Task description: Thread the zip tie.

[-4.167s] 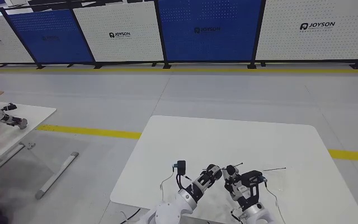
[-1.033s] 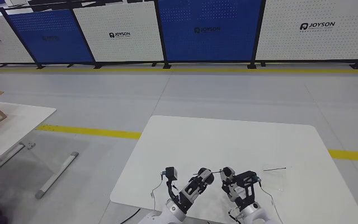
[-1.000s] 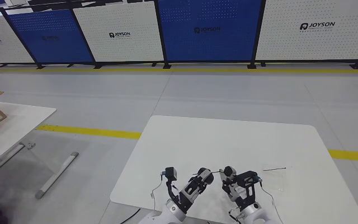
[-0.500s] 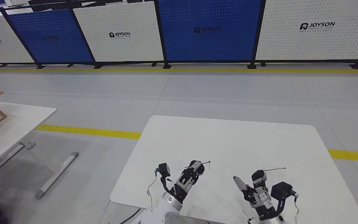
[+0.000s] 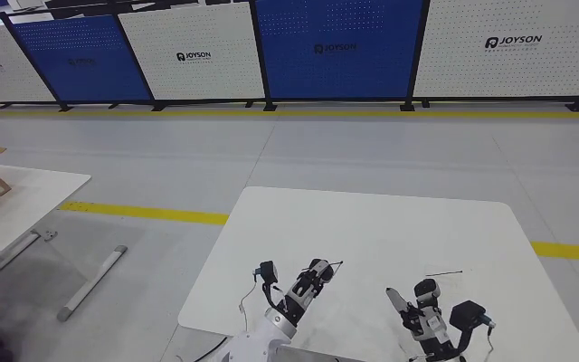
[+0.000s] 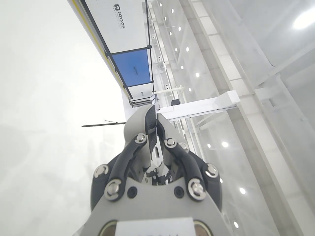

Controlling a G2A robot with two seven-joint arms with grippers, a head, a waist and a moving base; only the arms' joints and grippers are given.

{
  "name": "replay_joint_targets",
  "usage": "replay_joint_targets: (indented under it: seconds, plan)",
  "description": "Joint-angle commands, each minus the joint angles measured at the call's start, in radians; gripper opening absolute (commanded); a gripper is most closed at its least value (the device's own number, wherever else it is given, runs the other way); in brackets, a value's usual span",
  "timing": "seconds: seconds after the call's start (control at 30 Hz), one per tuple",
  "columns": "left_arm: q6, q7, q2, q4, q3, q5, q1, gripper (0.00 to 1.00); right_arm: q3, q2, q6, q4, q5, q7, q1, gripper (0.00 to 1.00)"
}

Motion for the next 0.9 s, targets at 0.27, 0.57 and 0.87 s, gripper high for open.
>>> replay_joint_targets:
  seconds: [0.27,0.57,0.87]
  plan:
    - [0.055,0.127,-0.015,0.012,0.011,-0.005,-0.041,0.00,0.087,0.017,0.000,-0.053,0.210,0.032,-0.038,1.00]
    - [0.148,0.241,-0.040,0.041,0.050,-0.032,-0.111,0.00,0.205,0.046,0.000,-0.104,0.435,-0.004,-0.113,1.00]
    - [0.133,0.364,-0.056,0.109,0.038,-0.024,-0.139,0.00,0.248,0.071,0.000,-0.136,0.526,-0.031,-0.154,1.00]
